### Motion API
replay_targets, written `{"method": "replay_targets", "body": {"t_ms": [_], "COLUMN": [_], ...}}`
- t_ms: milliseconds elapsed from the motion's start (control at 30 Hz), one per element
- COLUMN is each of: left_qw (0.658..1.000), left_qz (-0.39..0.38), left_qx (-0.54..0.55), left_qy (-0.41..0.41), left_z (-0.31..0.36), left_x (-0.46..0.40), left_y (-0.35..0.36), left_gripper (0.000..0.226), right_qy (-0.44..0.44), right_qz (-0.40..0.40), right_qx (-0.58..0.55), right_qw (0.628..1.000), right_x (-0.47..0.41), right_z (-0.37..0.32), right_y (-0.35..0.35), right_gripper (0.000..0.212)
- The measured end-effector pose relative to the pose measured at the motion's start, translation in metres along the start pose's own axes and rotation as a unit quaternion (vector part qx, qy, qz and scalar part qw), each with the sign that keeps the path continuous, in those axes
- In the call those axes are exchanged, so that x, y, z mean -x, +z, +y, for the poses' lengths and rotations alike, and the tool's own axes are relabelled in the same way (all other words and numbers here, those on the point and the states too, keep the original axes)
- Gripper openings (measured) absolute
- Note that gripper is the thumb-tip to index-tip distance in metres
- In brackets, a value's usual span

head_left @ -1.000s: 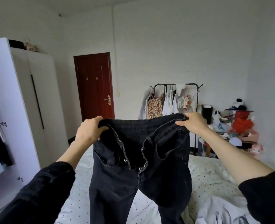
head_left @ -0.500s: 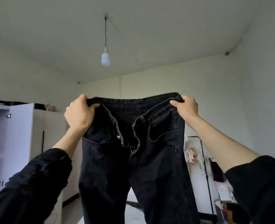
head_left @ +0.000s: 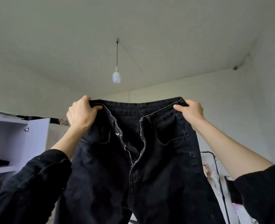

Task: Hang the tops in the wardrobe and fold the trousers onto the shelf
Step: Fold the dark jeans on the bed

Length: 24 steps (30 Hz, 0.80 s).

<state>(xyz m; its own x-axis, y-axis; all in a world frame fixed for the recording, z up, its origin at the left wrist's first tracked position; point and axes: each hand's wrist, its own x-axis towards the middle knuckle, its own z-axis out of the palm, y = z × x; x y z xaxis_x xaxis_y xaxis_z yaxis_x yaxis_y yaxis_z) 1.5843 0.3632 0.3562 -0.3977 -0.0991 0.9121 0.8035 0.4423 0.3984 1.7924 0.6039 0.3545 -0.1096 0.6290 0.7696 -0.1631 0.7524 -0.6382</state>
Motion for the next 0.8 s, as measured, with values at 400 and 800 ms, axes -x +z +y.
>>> {"method": "replay_targets", "body": {"t_ms": [400, 800], "left_qw": [0.941, 0.848], "left_qz": [-0.288, -0.475], "left_qx": [-0.115, -0.12], "left_qy": [-0.136, -0.2], "left_z": [-0.198, -0.448], "left_x": [0.087, 0.176], "left_y": [0.078, 0.268], "left_gripper": [0.046, 0.039], "right_qy": [0.135, 0.302], "right_qz": [-0.189, -0.216], "right_qx": [0.071, 0.143], "right_qw": [0.97, 0.918], "right_x": [0.105, 0.196], "right_z": [0.142, 0.332], "right_y": [0.153, 0.377], "right_gripper": [0.01, 0.054]}}
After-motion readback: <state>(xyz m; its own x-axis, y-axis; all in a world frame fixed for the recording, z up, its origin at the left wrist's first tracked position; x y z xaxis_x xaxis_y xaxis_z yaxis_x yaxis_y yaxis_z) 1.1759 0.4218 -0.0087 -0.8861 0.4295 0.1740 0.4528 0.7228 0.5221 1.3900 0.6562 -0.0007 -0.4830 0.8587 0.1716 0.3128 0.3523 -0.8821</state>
